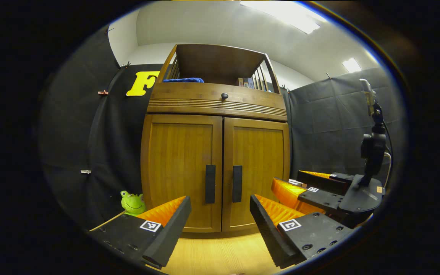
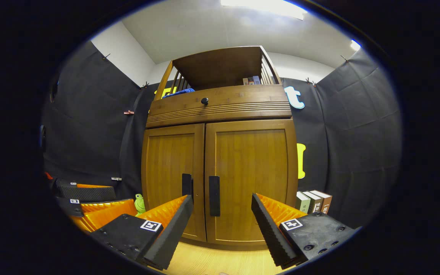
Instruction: Open the right door of the double-door shoe cabinet with the right hand, and open the left door with the left hand.
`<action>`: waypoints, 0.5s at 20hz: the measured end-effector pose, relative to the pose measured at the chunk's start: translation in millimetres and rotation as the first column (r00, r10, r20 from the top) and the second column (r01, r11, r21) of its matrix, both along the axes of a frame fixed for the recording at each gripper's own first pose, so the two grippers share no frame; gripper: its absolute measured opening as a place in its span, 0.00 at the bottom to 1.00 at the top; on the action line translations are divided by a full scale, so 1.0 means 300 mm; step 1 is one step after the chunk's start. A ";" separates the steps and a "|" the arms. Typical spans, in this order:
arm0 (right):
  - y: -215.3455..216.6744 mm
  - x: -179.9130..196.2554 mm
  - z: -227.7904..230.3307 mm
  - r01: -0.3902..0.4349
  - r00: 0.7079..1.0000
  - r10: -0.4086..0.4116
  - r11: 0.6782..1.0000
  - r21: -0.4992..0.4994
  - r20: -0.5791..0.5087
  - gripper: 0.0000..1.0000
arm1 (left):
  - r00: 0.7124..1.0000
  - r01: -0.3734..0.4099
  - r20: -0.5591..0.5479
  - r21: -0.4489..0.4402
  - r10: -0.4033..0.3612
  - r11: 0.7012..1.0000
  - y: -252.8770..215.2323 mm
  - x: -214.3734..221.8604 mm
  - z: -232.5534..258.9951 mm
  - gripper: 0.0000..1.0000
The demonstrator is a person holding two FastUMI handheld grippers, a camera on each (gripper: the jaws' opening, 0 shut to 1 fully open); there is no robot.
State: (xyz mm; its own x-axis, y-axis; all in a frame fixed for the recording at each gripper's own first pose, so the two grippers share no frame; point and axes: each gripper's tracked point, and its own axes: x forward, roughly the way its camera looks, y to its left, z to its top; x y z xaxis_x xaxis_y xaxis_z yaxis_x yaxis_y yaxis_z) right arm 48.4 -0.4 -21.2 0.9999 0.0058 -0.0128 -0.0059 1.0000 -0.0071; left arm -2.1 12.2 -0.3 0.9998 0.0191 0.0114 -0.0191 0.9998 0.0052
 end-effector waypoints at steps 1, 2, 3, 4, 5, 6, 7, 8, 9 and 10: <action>0.011 0.014 -0.004 -0.005 1.000 0.005 1.000 0.001 -0.001 0.97 | 1.000 -0.001 0.000 -0.001 0.001 1.000 0.008 -0.006 0.003 0.96; 0.022 0.027 -0.010 -0.008 1.000 0.008 1.000 0.002 -0.003 0.97 | 1.000 -0.003 0.001 -0.002 0.003 1.000 0.019 -0.006 0.002 0.96; 0.032 0.042 -0.015 -0.009 1.000 0.009 1.000 0.004 -0.005 0.97 | 1.000 -0.006 0.001 -0.003 0.006 1.000 0.031 -0.013 0.003 0.96; 0.040 0.061 -0.019 -0.013 1.000 0.013 1.000 0.006 -0.006 0.97 | 1.000 -0.012 0.000 -0.004 0.012 1.000 0.044 -0.021 0.001 0.96; 0.048 0.079 -0.025 -0.017 1.000 0.017 1.000 0.005 -0.009 0.97 | 1.000 -0.017 -0.002 -0.003 0.017 1.000 0.054 -0.026 -0.001 0.96; 0.052 0.098 -0.032 -0.017 1.000 0.017 1.000 0.001 -0.011 0.97 | 1.000 -0.024 -0.005 -0.002 0.024 1.000 0.069 -0.028 -0.004 0.96; 0.055 0.116 -0.034 -0.016 1.000 0.016 1.000 -0.006 -0.010 0.97 | 0.999 -0.034 -0.005 -0.002 0.034 0.999 0.084 -0.033 -0.004 0.96; 0.058 0.137 -0.037 -0.012 1.000 0.012 1.000 -0.013 -0.007 0.97 | 0.999 -0.043 -0.011 -0.003 0.043 0.999 0.098 -0.040 -0.011 0.96; 0.058 0.161 -0.042 -0.008 1.000 0.007 1.000 -0.020 -0.004 0.97 | 0.998 -0.053 -0.021 -0.003 0.053 0.999 0.115 -0.051 -0.019 0.96; 0.063 0.180 -0.049 -0.004 1.000 0.004 1.000 -0.025 -0.004 0.97 | 0.997 -0.065 -0.030 0.000 0.065 0.998 0.133 -0.060 -0.029 0.96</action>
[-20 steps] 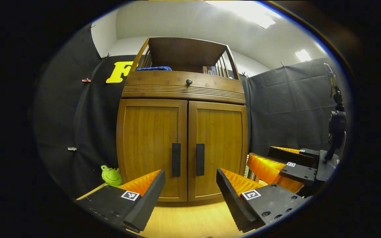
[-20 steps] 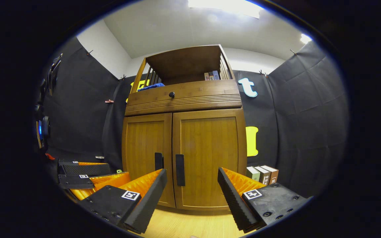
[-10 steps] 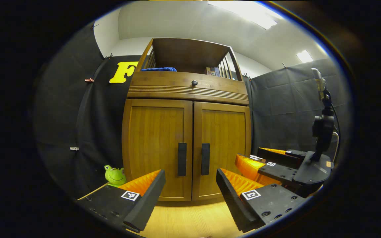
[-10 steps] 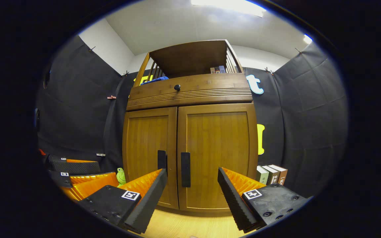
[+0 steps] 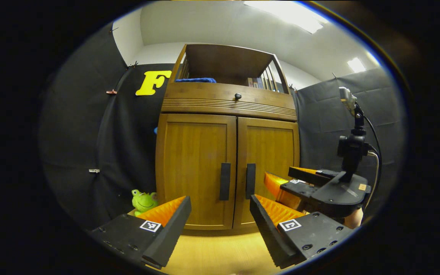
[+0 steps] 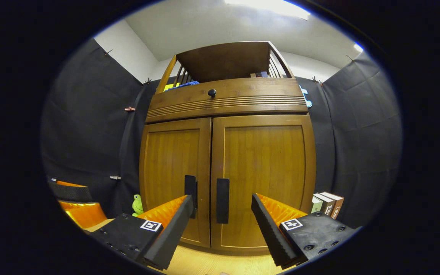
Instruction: Open the right door of the double-door shoe cabinet with the right hand, and open the left door with the left hand.
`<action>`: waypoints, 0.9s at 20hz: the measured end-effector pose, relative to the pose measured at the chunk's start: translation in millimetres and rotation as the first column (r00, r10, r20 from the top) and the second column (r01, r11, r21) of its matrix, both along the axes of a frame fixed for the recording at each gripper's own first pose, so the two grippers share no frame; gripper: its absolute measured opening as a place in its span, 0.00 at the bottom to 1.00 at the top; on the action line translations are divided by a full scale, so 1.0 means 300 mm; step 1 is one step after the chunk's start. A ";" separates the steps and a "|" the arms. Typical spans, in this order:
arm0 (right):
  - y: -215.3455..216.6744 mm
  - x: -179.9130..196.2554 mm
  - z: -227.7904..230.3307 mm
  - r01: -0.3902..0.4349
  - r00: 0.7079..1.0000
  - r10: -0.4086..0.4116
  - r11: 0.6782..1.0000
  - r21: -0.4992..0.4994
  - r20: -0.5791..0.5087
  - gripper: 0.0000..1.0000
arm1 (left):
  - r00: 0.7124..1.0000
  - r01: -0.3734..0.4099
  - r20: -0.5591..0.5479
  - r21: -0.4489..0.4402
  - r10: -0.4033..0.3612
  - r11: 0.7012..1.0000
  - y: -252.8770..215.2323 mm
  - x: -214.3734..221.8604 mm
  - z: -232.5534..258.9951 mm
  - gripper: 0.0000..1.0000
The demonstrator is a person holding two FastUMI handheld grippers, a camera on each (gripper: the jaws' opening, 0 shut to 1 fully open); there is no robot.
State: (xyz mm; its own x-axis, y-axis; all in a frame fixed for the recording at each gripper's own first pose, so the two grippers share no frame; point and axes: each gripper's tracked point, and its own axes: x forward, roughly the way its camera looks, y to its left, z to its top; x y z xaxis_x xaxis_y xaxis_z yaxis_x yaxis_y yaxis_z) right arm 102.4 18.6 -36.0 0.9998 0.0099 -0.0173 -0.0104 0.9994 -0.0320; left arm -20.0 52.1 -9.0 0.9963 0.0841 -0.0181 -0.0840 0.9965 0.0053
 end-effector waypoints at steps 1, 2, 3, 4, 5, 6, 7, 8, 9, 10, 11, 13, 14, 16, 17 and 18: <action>0.007 0.018 -0.009 0.002 1.000 -0.002 1.000 -0.004 -0.001 0.97 | 1.000 -0.015 -0.007 0.004 0.015 1.000 0.020 -0.008 -0.004 0.96; 0.015 0.040 -0.019 0.001 1.000 -0.001 1.000 -0.005 -0.003 0.97 | 0.999 -0.031 -0.012 0.009 0.031 0.999 0.038 -0.017 -0.010 0.96; 0.023 0.065 -0.028 0.001 1.000 -0.001 1.000 -0.006 -0.006 0.99 | 0.999 -0.045 -0.017 0.010 0.045 0.999 0.057 -0.026 -0.014 0.96; 0.026 0.085 -0.039 0.002 1.000 -0.002 1.000 -0.007 -0.010 0.97 | 0.998 -0.056 -0.024 0.007 0.056 0.998 0.073 -0.035 -0.015 0.96; 0.027 0.107 -0.054 0.006 1.000 -0.006 1.000 -0.010 -0.015 0.97 | 0.998 -0.062 -0.028 0.003 0.062 0.998 0.082 -0.035 -0.018 0.96; 0.028 0.131 -0.065 0.011 1.000 -0.011 1.000 -0.011 -0.019 0.97 | 0.997 -0.066 -0.028 0.000 0.066 0.998 0.087 -0.036 -0.013 0.96; 0.029 0.155 -0.081 0.017 0.999 -0.017 1.000 -0.013 -0.027 0.97 | 0.997 -0.070 -0.026 0.000 0.070 0.998 0.093 -0.038 -0.011 0.96; 0.029 0.177 -0.102 0.024 0.999 -0.025 1.000 -0.011 -0.039 0.97 | 0.997 -0.073 -0.023 0.001 0.073 0.997 0.102 -0.041 -0.007 0.96; 0.027 0.198 -0.124 0.029 0.998 -0.030 1.000 -0.011 -0.049 0.97 | 0.997 -0.075 -0.020 0.004 0.075 0.997 0.114 -0.056 -0.007 0.96; 0.024 0.222 -0.143 0.036 0.998 -0.037 0.999 -0.013 -0.059 0.97 | 0.997 -0.077 -0.018 0.005 0.077 0.997 0.123 -0.062 -0.006 0.96; 0.019 0.243 -0.163 0.047 0.996 -0.048 0.999 -0.017 -0.071 0.97 | 0.997 -0.081 -0.016 0.005 0.081 0.997 0.131 -0.073 -0.008 0.96; 0.018 0.288 -0.199 0.059 0.994 -0.060 0.998 -0.015 -0.090 0.95 | 0.995 -0.094 -0.025 0.003 0.095 0.996 0.150 -0.076 -0.016 0.96; 0.018 0.305 -0.216 0.059 0.993 -0.060 0.998 -0.011 -0.098 0.95 | 0.994 -0.104 -0.031 0.003 0.104 0.995 0.161 -0.076 -0.017 0.96; 0.013 0.343 -0.240 0.069 0.992 -0.070 0.998 -0.016 -0.105 0.97 | 0.993 -0.116 -0.034 0.006 0.116 0.993 0.179 -0.075 -0.022 0.96; 0.006 0.357 -0.256 0.078 0.991 -0.080 0.997 -0.023 -0.110 0.93 | 0.992 -0.119 -0.036 0.006 0.119 0.993 0.180 -0.071 -0.022 0.96; 0.001 0.369 -0.272 0.082 0.989 -0.084 0.996 -0.025 -0.118 0.94 | 0.992 -0.121 -0.037 0.008 0.121 0.993 0.183 -0.069 -0.023 0.96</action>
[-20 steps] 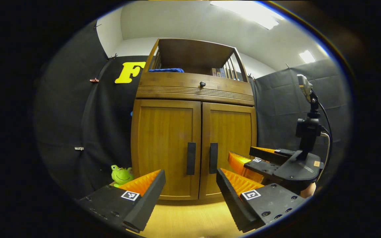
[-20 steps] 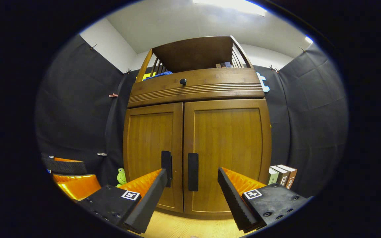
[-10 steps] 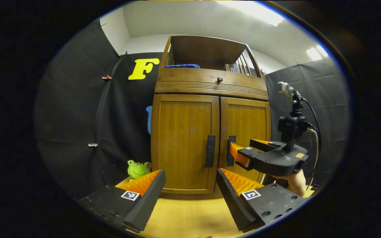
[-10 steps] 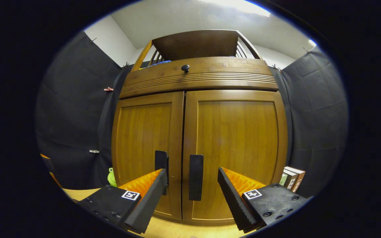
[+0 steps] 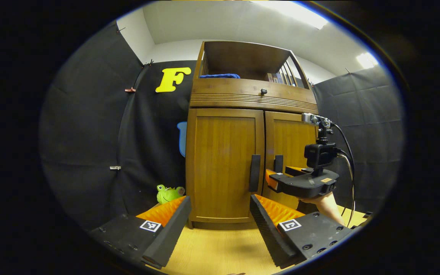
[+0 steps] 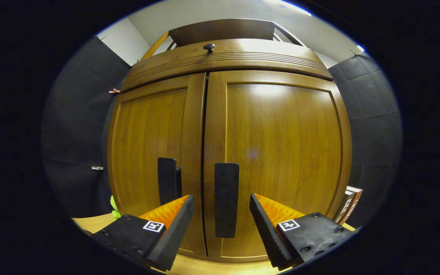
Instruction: Open the right door of the double-door shoe cabinet with the right hand, and open the left door with the left hand.
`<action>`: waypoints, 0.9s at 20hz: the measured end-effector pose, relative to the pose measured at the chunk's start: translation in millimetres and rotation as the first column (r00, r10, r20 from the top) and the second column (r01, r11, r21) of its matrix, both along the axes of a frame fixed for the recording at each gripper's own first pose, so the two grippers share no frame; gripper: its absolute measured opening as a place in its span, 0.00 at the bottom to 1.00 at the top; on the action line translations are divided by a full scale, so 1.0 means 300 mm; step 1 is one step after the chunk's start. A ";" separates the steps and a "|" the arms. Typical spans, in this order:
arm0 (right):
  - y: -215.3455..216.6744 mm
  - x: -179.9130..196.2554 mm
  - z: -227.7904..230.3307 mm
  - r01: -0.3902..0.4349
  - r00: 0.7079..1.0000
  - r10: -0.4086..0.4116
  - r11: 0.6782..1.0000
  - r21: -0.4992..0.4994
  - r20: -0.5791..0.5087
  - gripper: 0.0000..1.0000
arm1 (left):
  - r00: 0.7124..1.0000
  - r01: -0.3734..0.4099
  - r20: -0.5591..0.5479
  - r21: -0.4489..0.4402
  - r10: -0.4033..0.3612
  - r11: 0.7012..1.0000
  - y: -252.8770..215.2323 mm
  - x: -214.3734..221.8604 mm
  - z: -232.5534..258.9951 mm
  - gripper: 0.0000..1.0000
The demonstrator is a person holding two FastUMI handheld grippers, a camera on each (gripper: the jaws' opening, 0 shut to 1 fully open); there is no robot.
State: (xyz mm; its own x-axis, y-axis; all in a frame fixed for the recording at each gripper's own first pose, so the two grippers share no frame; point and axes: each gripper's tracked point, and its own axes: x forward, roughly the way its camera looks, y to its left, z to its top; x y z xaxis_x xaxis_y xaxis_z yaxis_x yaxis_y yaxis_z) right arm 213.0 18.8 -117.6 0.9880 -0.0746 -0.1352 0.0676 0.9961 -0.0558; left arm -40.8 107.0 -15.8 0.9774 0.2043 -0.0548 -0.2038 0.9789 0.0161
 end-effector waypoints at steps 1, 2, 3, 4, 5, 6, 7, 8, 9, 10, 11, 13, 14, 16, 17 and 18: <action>-0.005 0.009 -0.018 0.006 1.000 -0.006 1.000 0.004 -0.010 0.93 | 1.000 -0.003 -0.003 0.002 0.003 1.000 0.004 0.000 -0.009 0.96; -0.004 0.019 -0.032 0.007 1.000 -0.007 1.000 0.009 -0.017 0.89 | 1.000 -0.006 -0.006 0.004 0.006 1.000 0.010 0.004 -0.010 0.96; -0.002 0.029 -0.039 0.007 1.000 -0.007 1.000 0.015 -0.021 0.90 | 1.000 -0.009 -0.011 0.005 0.009 1.000 0.015 0.006 -0.018 0.96; 0.006 0.037 -0.048 0.000 1.000 0.001 1.000 0.019 -0.023 0.86 | 1.000 -0.008 -0.019 0.000 0.008 1.000 0.017 0.011 -0.023 0.96; 0.002 0.048 -0.063 0.004 1.000 -0.003 1.000 0.013 -0.026 0.74 | 1.000 -0.003 -0.024 -0.007 0.003 1.000 0.013 0.015 -0.029 0.96; -0.021 0.049 -0.073 0.034 0.999 -0.035 0.999 -0.020 -0.027 0.62 | 1.000 0.004 -0.025 -0.014 -0.004 1.000 0.008 0.021 -0.028 0.96; -0.017 0.025 -0.061 0.024 1.000 -0.025 0.999 -0.037 -0.018 0.50 | 1.000 0.009 -0.025 -0.018 -0.010 1.000 0.005 0.024 -0.031 0.96; -0.028 0.052 -0.073 0.025 1.000 -0.026 0.998 -0.052 -0.010 0.37 | 1.000 0.013 -0.027 -0.019 -0.013 1.000 0.003 0.027 -0.030 0.96; -0.032 0.053 -0.079 0.024 1.000 -0.024 0.999 -0.048 -0.009 0.33 | 0.999 0.014 -0.029 -0.017 -0.015 1.000 0.002 0.028 -0.035 0.96; -0.028 0.043 -0.071 0.022 1.000 -0.023 0.999 -0.026 -0.011 0.33 | 0.999 0.013 -0.032 -0.015 -0.013 1.000 0.004 0.028 -0.034 0.96; -0.023 0.044 -0.075 0.018 1.000 -0.018 1.000 -0.014 -0.017 0.25 | 0.999 0.010 -0.033 -0.014 -0.011 1.000 0.007 0.020 -0.037 0.96; -0.021 0.043 -0.077 0.021 1.000 -0.021 1.000 -0.017 -0.016 0.21 | 0.999 0.004 -0.036 -0.018 -0.005 1.000 0.012 0.012 -0.042 0.96; -0.025 0.043 -0.075 0.025 1.000 -0.025 0.999 -0.021 -0.016 0.21 | 0.999 0.002 -0.035 -0.021 -0.002 1.000 0.014 0.008 -0.041 0.96; -0.024 0.038 -0.077 0.024 0.999 -0.025 1.000 -0.017 -0.022 0.21 | 0.999 -0.001 -0.034 -0.022 0.000 1.000 0.013 -0.003 -0.037 0.96; -0.021 0.037 -0.075 0.021 0.999 -0.021 1.000 -0.012 -0.024 0.21 | 1.000 -0.003 -0.031 -0.021 0.003 1.000 0.015 -0.009 -0.036 0.96; -0.019 0.030 -0.072 0.017 1.000 -0.018 1.000 -0.011 -0.025 0.21 | 1.000 -0.005 -0.029 -0.021 0.004 1.000 0.015 -0.018 -0.036 0.96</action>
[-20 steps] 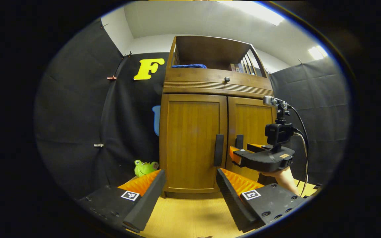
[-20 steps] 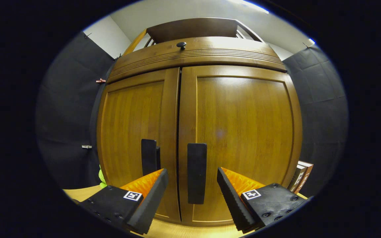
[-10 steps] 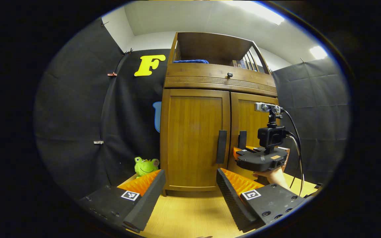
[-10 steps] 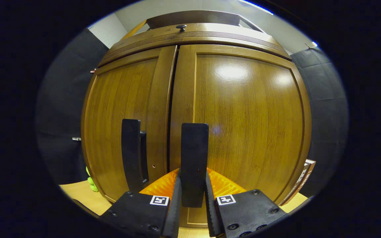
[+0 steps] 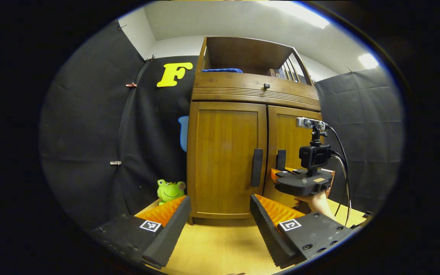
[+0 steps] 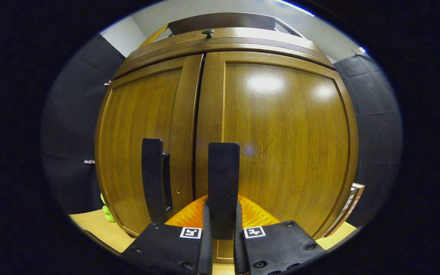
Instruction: Open the right door of the double-door shoe cabinet with the right hand, and open the left door with the left hand.
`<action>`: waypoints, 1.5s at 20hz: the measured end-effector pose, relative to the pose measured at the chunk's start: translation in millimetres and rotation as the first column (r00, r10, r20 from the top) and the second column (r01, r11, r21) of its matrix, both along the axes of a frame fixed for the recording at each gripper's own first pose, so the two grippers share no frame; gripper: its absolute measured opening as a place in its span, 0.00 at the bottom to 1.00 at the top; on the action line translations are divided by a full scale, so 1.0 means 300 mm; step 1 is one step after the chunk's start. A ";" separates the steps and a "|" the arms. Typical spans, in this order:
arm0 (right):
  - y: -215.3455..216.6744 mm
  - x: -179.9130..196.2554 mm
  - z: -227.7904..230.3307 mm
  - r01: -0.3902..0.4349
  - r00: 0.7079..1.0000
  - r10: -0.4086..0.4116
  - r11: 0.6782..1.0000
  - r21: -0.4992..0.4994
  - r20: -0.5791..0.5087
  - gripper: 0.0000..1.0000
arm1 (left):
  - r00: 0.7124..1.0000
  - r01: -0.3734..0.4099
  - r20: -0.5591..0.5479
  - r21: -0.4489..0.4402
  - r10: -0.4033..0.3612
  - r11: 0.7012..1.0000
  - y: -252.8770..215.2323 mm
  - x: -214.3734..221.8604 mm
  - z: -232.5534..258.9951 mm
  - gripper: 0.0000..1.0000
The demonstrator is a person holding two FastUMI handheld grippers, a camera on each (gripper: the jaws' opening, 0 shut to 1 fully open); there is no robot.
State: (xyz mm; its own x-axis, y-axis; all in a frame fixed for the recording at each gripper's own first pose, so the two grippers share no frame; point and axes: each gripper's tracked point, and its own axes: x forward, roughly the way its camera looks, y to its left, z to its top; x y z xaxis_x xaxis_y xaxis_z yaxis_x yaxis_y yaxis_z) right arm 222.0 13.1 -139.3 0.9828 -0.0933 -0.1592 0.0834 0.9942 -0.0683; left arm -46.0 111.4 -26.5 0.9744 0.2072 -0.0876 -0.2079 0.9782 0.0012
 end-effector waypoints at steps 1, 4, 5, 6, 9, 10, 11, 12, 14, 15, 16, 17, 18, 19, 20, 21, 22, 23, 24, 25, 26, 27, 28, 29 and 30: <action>0.001 -0.008 0.004 -0.004 1.000 0.004 1.000 -0.001 -0.001 0.21 | 1.000 0.002 0.001 -0.001 -0.002 1.000 -0.002 -0.005 0.004 0.96; 0.004 -0.054 0.009 -0.021 1.000 0.021 1.000 0.009 -0.007 0.25 | 1.000 0.012 0.005 -0.007 -0.012 1.000 -0.022 -0.018 0.010 0.96; 0.007 -0.067 0.013 -0.027 1.000 0.027 1.000 0.012 -0.010 0.25 | 1.000 0.016 0.007 -0.007 -0.016 1.000 -0.033 -0.023 0.016 0.96; 0.007 -0.077 0.018 -0.033 0.999 0.033 0.999 0.010 -0.011 0.21 | 1.000 0.021 0.010 -0.006 -0.021 1.000 -0.044 -0.029 0.018 0.96; 0.005 -0.126 0.035 -0.055 0.998 0.055 0.998 0.007 -0.018 0.21 | 0.999 0.035 0.020 -0.004 -0.035 0.999 -0.079 -0.041 0.029 0.96; 0.005 -0.147 0.037 -0.063 0.998 0.063 0.998 0.012 -0.021 0.21 | 0.999 0.041 0.025 -0.006 -0.041 0.999 -0.096 -0.046 0.031 0.96; 0.004 -0.166 0.043 -0.070 0.997 0.071 0.997 0.015 -0.023 0.25 | 0.998 0.048 0.029 -0.009 -0.048 0.999 -0.110 -0.046 0.040 0.96; 0.002 -0.185 0.051 -0.074 0.997 0.075 0.997 0.016 -0.023 0.21 | 0.998 0.058 0.035 -0.012 -0.057 0.998 -0.128 -0.047 0.045 0.96; -0.009 -0.232 0.066 -0.079 0.997 0.080 0.997 0.014 -0.019 0.21 | 0.996 0.082 0.046 -0.017 -0.081 0.996 -0.169 -0.050 0.056 0.96; -0.011 -0.252 0.072 -0.084 0.996 0.084 0.996 0.017 -0.018 0.21 | 0.994 0.094 0.052 -0.015 -0.093 0.995 -0.189 -0.051 0.065 0.96; -0.017 -0.268 0.076 -0.089 0.996 0.090 0.996 0.020 -0.019 0.21 | 0.993 0.105 0.059 -0.013 -0.104 0.994 -0.212 -0.055 0.071 0.96; -0.022 -0.287 0.082 -0.094 0.995 0.094 0.995 0.024 -0.020 0.21 | 0.991 0.118 0.064 -0.012 -0.117 0.993 -0.234 -0.056 0.077 0.96; -0.027 -0.310 0.091 -0.097 0.995 0.097 0.995 0.023 -0.019 0.21 | 0.989 0.131 0.068 -0.012 -0.130 0.991 -0.254 -0.052 0.078 0.96; -0.035 -0.333 0.099 -0.099 0.995 0.099 0.995 0.019 -0.016 0.25 | 0.987 0.145 0.069 -0.014 -0.144 0.989 -0.279 -0.051 0.081 0.96; -0.043 -0.357 0.105 -0.102 0.995 0.102 0.995 0.015 -0.014 0.21 | 0.985 0.159 0.068 -0.015 -0.158 0.987 -0.298 -0.048 0.078 0.96; -0.050 -0.375 0.111 -0.107 0.994 0.107 0.994 0.014 -0.013 0.21 | 0.983 0.170 0.066 -0.016 -0.169 0.985 -0.320 -0.044 0.077 0.96; -0.057 -0.400 0.118 -0.114 0.993 0.114 0.993 0.016 -0.011 0.25 | 0.982 0.181 0.064 -0.017 -0.180 0.983 -0.341 -0.042 0.070 0.96; -0.066 -0.421 0.125 -0.122 0.992 0.122 0.992 0.016 -0.009 0.25 | 0.980 0.191 0.061 -0.016 -0.190 0.981 -0.360 -0.037 0.070 0.96; -0.074 -0.441 0.132 -0.131 0.991 0.131 0.991 0.014 -0.007 0.25 | 0.978 0.202 0.060 -0.017 -0.201 0.979 -0.382 -0.030 0.064 0.96; -0.086 -0.462 0.139 -0.140 0.990 0.140 0.990 0.013 -0.007 0.25 | 0.975 0.216 0.060 -0.019 -0.215 0.976 -0.404 -0.025 0.066 0.96; -0.099 -0.487 0.145 -0.147 0.989 0.147 0.989 0.013 -0.007 0.25 | 0.971 0.231 0.062 -0.021 -0.229 0.973 -0.431 -0.019 0.066 0.96; -0.112 -0.506 0.149 -0.152 0.988 0.152 0.988 0.016 -0.008 0.25 | 0.968 0.245 0.066 -0.023 -0.243 0.969 -0.456 -0.014 0.068 0.96; -0.125 -0.526 0.157 -0.157 0.988 0.157 0.987 0.018 -0.007 0.25 | 0.964 0.260 0.068 -0.024 -0.258 0.965 -0.482 -0.009 0.065 0.96; -0.138 -0.547 0.166 -0.160 0.987 0.160 0.987 0.019 -0.008 0.25 | 0.960 0.275 0.067 -0.026 -0.273 0.961 -0.505 0.000 0.065 0.96; -0.162 -0.550 0.164 -0.161 0.987 0.161 0.987 0.019 -0.008 0.25 | 0.955 0.290 0.065 -0.028 -0.288 0.957 -0.531 0.002 0.058 0.96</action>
State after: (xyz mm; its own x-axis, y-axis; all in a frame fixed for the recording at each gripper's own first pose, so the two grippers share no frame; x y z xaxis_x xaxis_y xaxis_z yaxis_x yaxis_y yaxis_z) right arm 56.9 -35.6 -90.1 0.9832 0.0693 -0.1691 -0.0787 0.9957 -0.0497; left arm -45.3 -47.9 -9.2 0.9958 -0.0865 -0.0298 0.0853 0.9956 -0.0401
